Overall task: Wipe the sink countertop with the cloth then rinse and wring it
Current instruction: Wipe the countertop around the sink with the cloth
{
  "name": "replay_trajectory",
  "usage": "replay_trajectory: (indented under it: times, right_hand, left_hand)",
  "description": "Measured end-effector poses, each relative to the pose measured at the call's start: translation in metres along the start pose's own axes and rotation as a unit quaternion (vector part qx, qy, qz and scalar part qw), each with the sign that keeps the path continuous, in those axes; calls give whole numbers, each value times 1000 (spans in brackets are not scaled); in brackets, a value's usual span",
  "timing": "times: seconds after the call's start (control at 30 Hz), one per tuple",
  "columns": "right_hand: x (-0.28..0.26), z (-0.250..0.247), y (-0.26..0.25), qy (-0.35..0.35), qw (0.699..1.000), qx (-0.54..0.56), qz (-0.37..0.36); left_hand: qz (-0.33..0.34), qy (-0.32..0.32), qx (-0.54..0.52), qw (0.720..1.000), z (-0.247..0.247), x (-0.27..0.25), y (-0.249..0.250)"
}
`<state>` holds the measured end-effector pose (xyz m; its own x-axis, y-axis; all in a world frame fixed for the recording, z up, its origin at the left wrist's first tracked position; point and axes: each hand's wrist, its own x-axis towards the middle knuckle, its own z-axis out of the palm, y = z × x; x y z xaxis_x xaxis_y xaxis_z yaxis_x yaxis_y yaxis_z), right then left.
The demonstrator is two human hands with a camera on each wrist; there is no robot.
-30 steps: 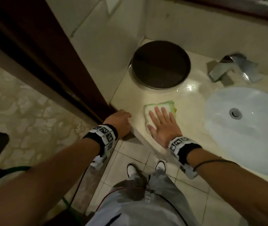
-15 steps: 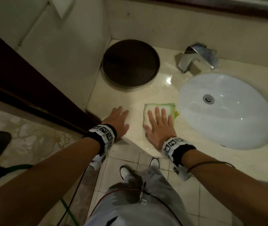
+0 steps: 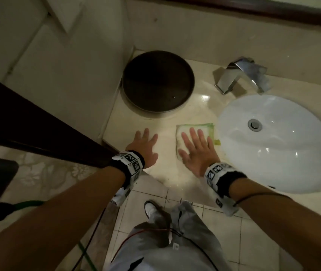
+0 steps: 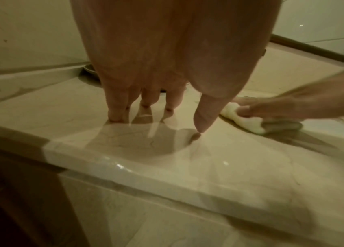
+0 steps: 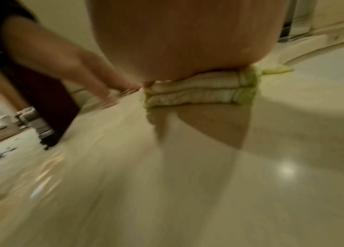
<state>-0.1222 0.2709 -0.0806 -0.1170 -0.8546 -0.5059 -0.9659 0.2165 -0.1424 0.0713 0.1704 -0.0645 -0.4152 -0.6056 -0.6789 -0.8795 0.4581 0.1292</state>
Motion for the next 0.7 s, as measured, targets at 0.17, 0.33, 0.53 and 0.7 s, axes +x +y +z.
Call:
replay_trajectory:
  times: [0.17, 0.33, 0.53, 0.7]
  right_hand:
    - [66, -45, 20, 13, 998, 25, 62]
    - [89, -56, 14, -2, 994, 44, 95]
    - [50, -37, 2, 9, 997, 27, 73]
    - [-5, 1, -20, 1, 999, 7, 43]
  left_hand:
    - [3, -22, 0, 1000, -3, 4, -3]
    - [2, -38, 3, 999, -6, 5, -2]
    - [11, -47, 13, 999, -10, 2, -3]
    - [21, -32, 35, 999, -9, 1, -5]
